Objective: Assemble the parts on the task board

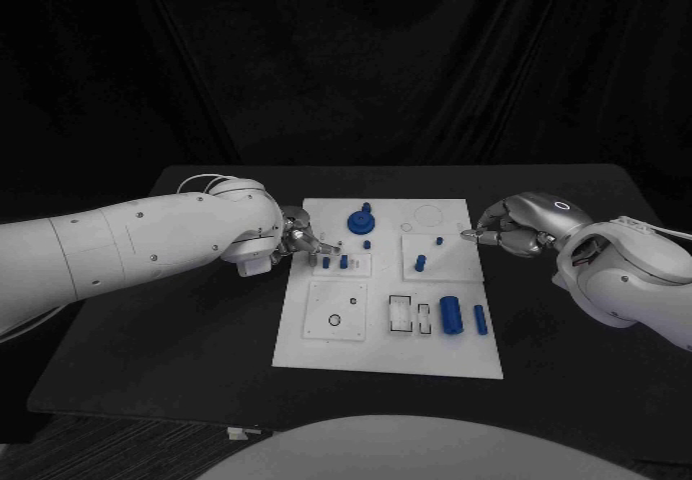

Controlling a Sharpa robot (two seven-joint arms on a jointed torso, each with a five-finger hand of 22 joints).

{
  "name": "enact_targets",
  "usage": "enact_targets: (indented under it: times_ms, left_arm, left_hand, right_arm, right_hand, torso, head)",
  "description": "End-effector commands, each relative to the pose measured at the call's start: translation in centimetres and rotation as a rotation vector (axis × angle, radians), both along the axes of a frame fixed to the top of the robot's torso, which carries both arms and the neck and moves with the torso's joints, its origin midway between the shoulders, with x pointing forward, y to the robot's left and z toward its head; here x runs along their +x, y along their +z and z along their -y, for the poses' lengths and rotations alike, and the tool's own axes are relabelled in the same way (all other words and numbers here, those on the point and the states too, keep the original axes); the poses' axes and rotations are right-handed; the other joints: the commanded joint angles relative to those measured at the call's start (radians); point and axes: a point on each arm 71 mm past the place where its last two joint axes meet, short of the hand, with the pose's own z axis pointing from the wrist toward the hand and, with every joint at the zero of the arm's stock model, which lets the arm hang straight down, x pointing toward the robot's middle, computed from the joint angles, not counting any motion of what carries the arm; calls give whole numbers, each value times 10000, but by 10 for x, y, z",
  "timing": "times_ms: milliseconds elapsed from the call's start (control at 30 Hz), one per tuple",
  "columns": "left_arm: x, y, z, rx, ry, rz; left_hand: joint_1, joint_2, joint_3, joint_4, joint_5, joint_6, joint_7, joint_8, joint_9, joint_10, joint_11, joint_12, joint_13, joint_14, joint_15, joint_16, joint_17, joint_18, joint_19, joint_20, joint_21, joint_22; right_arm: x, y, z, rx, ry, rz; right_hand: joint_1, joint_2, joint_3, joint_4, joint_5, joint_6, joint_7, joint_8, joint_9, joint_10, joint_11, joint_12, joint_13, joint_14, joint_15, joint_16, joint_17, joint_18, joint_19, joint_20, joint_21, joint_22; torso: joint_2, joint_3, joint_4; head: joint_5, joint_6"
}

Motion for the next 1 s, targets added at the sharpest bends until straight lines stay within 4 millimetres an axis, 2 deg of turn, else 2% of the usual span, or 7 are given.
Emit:
enact_targets:
  times_ms: [33, 367, 467, 567, 633, 700, 1000]
  left_arm:
    - [7, 12, 0, -1403, 104, 2024]
    - [21, 71, 0, -4126, -2532, 8115]
    - [22, 79, 7, -4267, -4181, 9303]
    - [21, 75, 20, -3169, -6367, 9959]
    - [20, 67, 29, -2316, -7513, 9994]
    - [19, 58, 37, -1572, -8330, 9848]
    - [19, 28, 60, 115, -9042, 8385]
  left_hand:
    - [128, 12, -349, 9, 477, -154, -85, 477, 388, 444, 42, 92, 1962, 706, 17, 115, 2038, 34, 123, -14, 165, 1667]
    - [1636, 219, -1632, -29, 932, -2146, 391, 1522, 752, -1637, 505, -1263, 311, -318, 515, -712, 1215, 259, -1153, 289, -1392, 1272]
    - [3958, 185, -1213, -289, 2216, -3022, 533, 1336, 246, -7599, 787, -4870, -3105, -5217, 884, -4102, -1951, 649, -4213, 511, -4664, 447]
    - [5719, -289, 51, -429, 388, -3413, 631, 148, -1134, -10209, 1399, -8789, -5550, -5622, 1266, -5459, -3454, 602, -4850, 767, -5296, 276]
    - [5797, -1141, 775, -60, 188, -3090, -92, -634, -2397, -10033, 633, -10119, -7273, -4000, 353, -5776, -4383, 706, -2746, 522, -3425, 664]
    - [5789, -1529, 1244, -25, 143, -1864, -1308, -1620, -4103, -9407, 384, -11153, -9588, -2234, 271, -4646, -3684, 429, -1325, 283, -2225, 1010]
    - [5779, -1766, 1235, -90, 227, -1260, -1390, -2175, -5083, -9021, 335, -11223, -10915, -1643, 224, -3538, -2977, 354, -767, 176, -1942, 1215]
  right_arm:
    - [-1, 0, 2, -7, -91, 80]
    - [-3, 14, 6, 355, -51, 723]
    - [-4, 20, 4, 589, 147, 1084]
    - [-6, 24, 0, 809, 422, 1404]
    - [-6, 25, -2, 860, 544, 1459]
    - [-7, 25, -3, 879, 635, 1454]
    - [-11, 23, -9, 991, 1006, 1447]
  right_hand:
    - [118, -6, -75, 13, 68, -11, -3, 6, -10, 1065, 50, -29, 2609, 1032, 67, 26, 2634, 53, 634, 72, -39, 2352]
    - [118, -13, -83, 14, 65, -12, -3, 4, -11, 1065, 48, -29, 2609, 1032, 66, 26, 2634, 42, 655, 71, -2, 2366]
    - [94, -19, -106, 31, 51, 0, -6, 9, -11, 1065, 41, -29, 2609, 1032, 62, 26, 2634, 17, 706, 69, 84, 2400]
    - [36, 3, -141, 48, 35, 28, -17, 20, -10, 1065, 27, -29, 2609, 1032, 52, 26, 2634, 5, 734, 63, 129, 2417]
    - [10, 13, -157, 51, 27, 33, -21, 21, -11, 1065, 20, -29, 2609, 1032, 47, 26, 2634, 0, 743, 60, 145, 2424]
    - [10, 13, -157, 51, 27, 33, -21, 21, -11, 1065, 20, -29, 2609, 1032, 47, 26, 2634, 0, 743, 60, 145, 2424]
    - [-200, 112, -257, 62, -45, 56, -34, 23, -18, 1065, 5, -29, 2609, 1032, 32, 26, 2634, -1, 749, 43, 151, 2427]
  torso:
    - [-1, -1, 4]
    - [-17, -3, 2]
    - [-20, -2, -2]
    - [-21, -1, 0]
    - [-21, -1, 0]
    - [-17, -4, -6]
    - [27, -64, 0]
  head:
    - [-12, -2]
    - [36, -2]
    - [91, -2]
    - [98, -2]
    - [80, -2]
    - [80, -2]
    - [171, -2]
